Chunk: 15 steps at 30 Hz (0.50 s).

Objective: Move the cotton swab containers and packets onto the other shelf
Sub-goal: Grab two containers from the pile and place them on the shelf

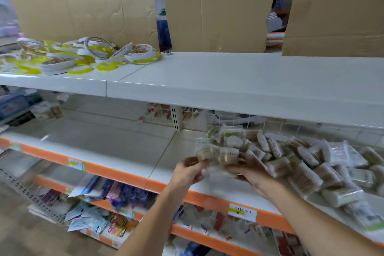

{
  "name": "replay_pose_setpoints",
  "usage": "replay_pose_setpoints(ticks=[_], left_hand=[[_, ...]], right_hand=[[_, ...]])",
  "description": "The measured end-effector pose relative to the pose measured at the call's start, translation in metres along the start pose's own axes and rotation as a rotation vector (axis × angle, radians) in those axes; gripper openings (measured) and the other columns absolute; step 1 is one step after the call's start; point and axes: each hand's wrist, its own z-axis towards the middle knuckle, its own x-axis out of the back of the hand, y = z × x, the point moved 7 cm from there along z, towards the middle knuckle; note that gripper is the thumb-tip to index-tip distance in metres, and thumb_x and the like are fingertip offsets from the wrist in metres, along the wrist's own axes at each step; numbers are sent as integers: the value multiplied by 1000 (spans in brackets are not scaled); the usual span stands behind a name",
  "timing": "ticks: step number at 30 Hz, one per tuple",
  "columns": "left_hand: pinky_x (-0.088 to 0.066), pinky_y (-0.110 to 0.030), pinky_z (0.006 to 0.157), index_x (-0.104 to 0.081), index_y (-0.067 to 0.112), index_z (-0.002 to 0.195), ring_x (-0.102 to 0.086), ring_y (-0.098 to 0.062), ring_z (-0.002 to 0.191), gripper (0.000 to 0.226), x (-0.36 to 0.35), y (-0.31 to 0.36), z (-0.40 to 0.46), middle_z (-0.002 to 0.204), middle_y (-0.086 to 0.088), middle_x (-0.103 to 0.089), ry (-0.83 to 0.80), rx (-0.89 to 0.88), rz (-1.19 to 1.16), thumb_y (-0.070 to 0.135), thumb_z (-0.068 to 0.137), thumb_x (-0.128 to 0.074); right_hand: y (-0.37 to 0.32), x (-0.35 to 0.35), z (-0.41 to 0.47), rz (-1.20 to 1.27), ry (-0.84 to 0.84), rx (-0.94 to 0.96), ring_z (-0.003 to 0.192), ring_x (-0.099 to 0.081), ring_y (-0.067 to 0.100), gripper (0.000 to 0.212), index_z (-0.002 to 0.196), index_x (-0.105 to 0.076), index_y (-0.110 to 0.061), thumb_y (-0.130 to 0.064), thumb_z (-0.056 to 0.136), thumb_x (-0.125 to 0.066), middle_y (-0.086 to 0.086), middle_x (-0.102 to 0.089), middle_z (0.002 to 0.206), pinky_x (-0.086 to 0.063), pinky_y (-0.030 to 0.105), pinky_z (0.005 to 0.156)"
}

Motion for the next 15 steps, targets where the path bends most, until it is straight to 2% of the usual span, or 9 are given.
replay_pose_setpoints(ticks=[4,7,11,15], left_hand=[[-50,-33,77,-69,10,103,-51,-18,70,35,46,13,-5,80,-7,-58,80,-47,59,26,77,-85],[-54,-30,78,-70,17,103,-61,-17,79,28,80,24,-9,96,-3,-72,115,-84,107,27,80,-83],[-57,-34,85,-67,16,113,-69,-16,92,37,130,41,-13,105,-1,-73,228,-116,143,27,81,-82],[-59,-35,88,-66,17,113,-70,-14,100,36,181,58,-19,105,2,-72,268,-141,160,28,83,-80]], right_hand=[[-8,-37,18,-41,-29,21,97,-71,17,44,114,-68,-21,-15,75,-86,-1,-76,102,-58,29,76],[-15,-71,33,-72,-40,39,96,-71,18,41,111,-70,-19,-10,74,-85,0,-77,99,-59,31,78],[-24,-125,48,-91,-90,45,90,-72,17,33,103,-70,-16,-10,74,-84,-3,-78,91,-55,24,69],[-34,-183,60,-78,-146,47,91,-74,15,34,106,-71,-19,-9,75,-83,-4,-79,94,-54,23,71]])
